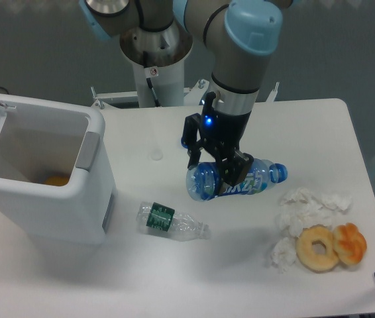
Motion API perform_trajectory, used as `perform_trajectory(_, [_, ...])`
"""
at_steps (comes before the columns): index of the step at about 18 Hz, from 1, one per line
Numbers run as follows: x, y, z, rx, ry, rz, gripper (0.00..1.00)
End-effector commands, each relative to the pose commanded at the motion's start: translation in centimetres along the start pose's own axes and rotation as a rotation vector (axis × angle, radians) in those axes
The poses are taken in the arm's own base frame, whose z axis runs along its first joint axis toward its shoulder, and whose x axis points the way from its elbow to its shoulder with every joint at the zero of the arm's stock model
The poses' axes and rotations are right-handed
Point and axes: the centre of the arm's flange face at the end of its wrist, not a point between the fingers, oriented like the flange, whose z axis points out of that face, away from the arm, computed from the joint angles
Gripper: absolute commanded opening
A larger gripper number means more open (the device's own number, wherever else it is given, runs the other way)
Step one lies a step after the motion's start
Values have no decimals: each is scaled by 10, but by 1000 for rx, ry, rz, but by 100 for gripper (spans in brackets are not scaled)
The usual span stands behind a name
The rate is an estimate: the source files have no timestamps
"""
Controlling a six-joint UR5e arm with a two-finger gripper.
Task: Place the plastic bottle in the trash can
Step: 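Grip the blue-labelled plastic bottle and lift it off the table, then carry the held bottle up and over toward the white trash bin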
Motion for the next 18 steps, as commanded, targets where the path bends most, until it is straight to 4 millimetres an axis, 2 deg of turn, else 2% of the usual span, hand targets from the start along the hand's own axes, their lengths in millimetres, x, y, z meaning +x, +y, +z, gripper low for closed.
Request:
perform_trajectory(5, [10, -16, -17, 102, 6, -150, 78])
perform_trajectory(9, [29, -34, -53, 208, 31, -301, 78])
perform_trajectory(12, [52, -49, -72, 304, 91, -318, 78])
perform_trajectory(15, [90, -71, -76, 371, 172, -269, 78])
perform_trajectory(18, [111, -82, -83, 408, 215, -264, 78])
